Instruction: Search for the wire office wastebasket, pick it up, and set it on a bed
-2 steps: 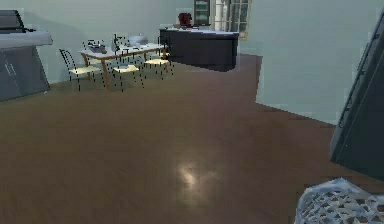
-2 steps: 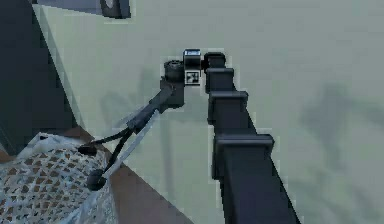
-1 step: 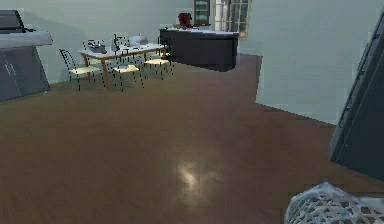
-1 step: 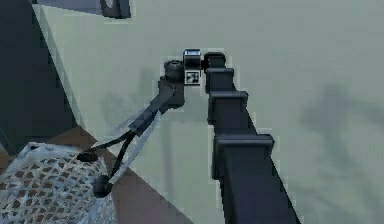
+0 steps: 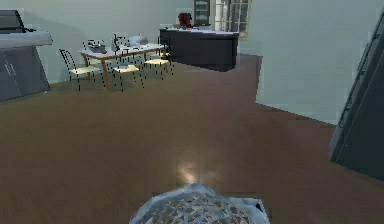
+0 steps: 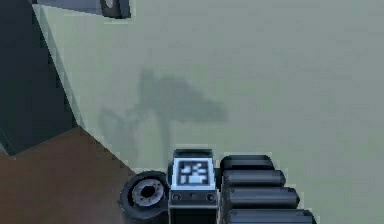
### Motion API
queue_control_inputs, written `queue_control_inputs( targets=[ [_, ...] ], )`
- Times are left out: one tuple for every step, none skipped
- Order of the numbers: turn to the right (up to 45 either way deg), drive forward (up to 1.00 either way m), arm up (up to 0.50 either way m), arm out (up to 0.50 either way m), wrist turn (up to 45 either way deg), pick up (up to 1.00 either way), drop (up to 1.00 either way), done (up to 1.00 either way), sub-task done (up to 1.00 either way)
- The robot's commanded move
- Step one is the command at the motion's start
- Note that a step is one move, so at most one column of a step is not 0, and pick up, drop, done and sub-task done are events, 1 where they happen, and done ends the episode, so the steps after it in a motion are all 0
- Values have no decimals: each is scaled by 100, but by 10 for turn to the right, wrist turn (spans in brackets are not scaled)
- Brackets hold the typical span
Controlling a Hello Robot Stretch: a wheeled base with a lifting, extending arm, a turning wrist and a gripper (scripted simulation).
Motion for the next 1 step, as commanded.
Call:
queue_control_inputs(
  targets=[
    [-450, 0, 0, 0, 0, 0, 0, 0, 0]
  ],
)
